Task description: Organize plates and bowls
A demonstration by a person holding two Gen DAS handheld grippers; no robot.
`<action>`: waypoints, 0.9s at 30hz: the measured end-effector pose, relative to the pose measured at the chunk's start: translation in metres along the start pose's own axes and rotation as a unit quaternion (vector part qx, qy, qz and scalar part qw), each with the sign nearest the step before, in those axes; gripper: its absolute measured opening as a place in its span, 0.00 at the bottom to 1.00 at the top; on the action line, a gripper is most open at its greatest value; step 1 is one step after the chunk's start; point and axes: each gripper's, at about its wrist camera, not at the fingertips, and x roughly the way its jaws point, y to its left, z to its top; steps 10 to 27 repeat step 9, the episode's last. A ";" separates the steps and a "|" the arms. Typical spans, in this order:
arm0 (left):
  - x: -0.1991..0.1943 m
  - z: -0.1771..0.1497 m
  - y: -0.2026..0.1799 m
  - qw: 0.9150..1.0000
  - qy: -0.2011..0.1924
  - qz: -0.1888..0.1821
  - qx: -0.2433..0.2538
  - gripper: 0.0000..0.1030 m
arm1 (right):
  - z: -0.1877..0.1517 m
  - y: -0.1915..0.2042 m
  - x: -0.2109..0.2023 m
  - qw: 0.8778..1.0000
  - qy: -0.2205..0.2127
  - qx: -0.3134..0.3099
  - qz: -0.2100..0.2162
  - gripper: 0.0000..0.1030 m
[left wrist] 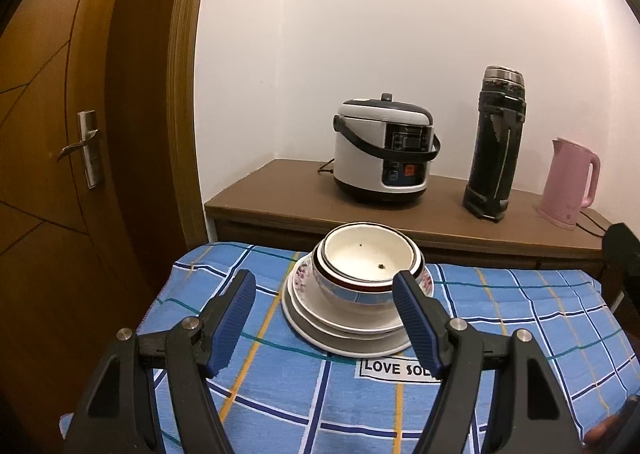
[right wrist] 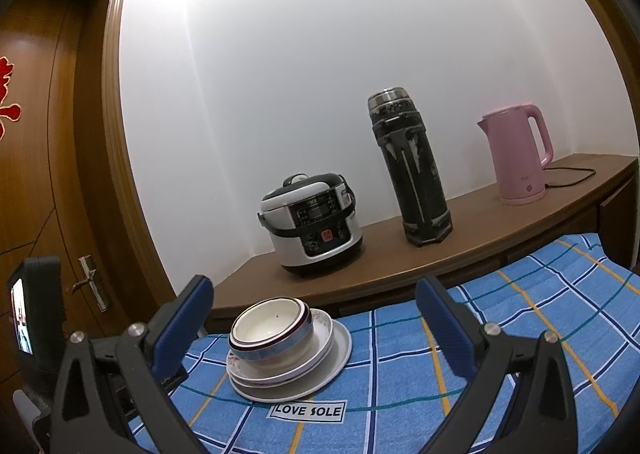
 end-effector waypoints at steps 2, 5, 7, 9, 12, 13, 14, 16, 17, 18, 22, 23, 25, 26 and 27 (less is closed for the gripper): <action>-0.002 0.000 -0.003 1.000 -0.006 0.002 0.005 0.71 | 0.000 0.000 0.000 1.000 0.002 0.000 -0.001 1.00; -0.001 0.001 -0.005 1.000 -0.004 0.009 0.011 0.71 | -0.001 -0.001 0.001 1.000 0.004 0.001 -0.001 1.00; 0.001 0.001 -0.004 1.000 0.001 0.005 0.005 0.71 | -0.001 -0.002 0.000 1.000 0.005 0.002 -0.002 1.00; 0.001 0.001 -0.004 1.000 0.004 0.007 0.006 0.71 | -0.001 -0.002 0.000 1.000 0.005 0.001 -0.003 1.00; 0.001 0.001 -0.004 1.000 0.004 0.007 0.006 0.71 | -0.001 -0.002 0.000 1.000 0.005 0.001 -0.003 1.00; 0.001 0.001 -0.004 1.000 0.004 0.007 0.006 0.71 | -0.001 -0.002 0.000 1.000 0.005 0.001 -0.003 1.00; 0.001 0.001 -0.004 1.000 0.004 0.007 0.006 0.71 | -0.001 -0.002 0.000 1.000 0.005 0.001 -0.003 1.00; 0.001 0.001 -0.004 1.000 0.004 0.007 0.006 0.71 | -0.001 -0.002 0.000 1.000 0.005 0.001 -0.003 1.00; 0.001 0.001 -0.004 1.000 0.004 0.007 0.006 0.71 | -0.001 -0.002 0.000 1.000 0.005 0.001 -0.003 1.00; 0.001 0.001 -0.004 1.000 0.004 0.007 0.006 0.71 | -0.001 -0.002 0.000 1.000 0.005 0.001 -0.003 1.00; 0.001 0.001 -0.004 1.000 0.004 0.007 0.006 0.71 | -0.001 -0.002 0.000 1.000 0.005 0.001 -0.003 1.00; 0.001 0.001 -0.004 1.000 0.004 0.007 0.006 0.71 | -0.001 -0.002 0.000 1.000 0.005 0.001 -0.003 1.00; 0.001 0.001 -0.004 1.000 0.004 0.007 0.006 0.71 | -0.001 -0.002 0.000 1.000 0.005 0.001 -0.003 1.00; 0.001 0.001 -0.004 1.000 0.004 0.007 0.006 0.71 | -0.001 -0.002 0.000 1.000 0.005 0.001 -0.003 1.00; 0.001 0.001 -0.004 1.000 0.004 0.007 0.006 0.71 | -0.001 -0.002 0.000 1.000 0.005 0.001 -0.003 1.00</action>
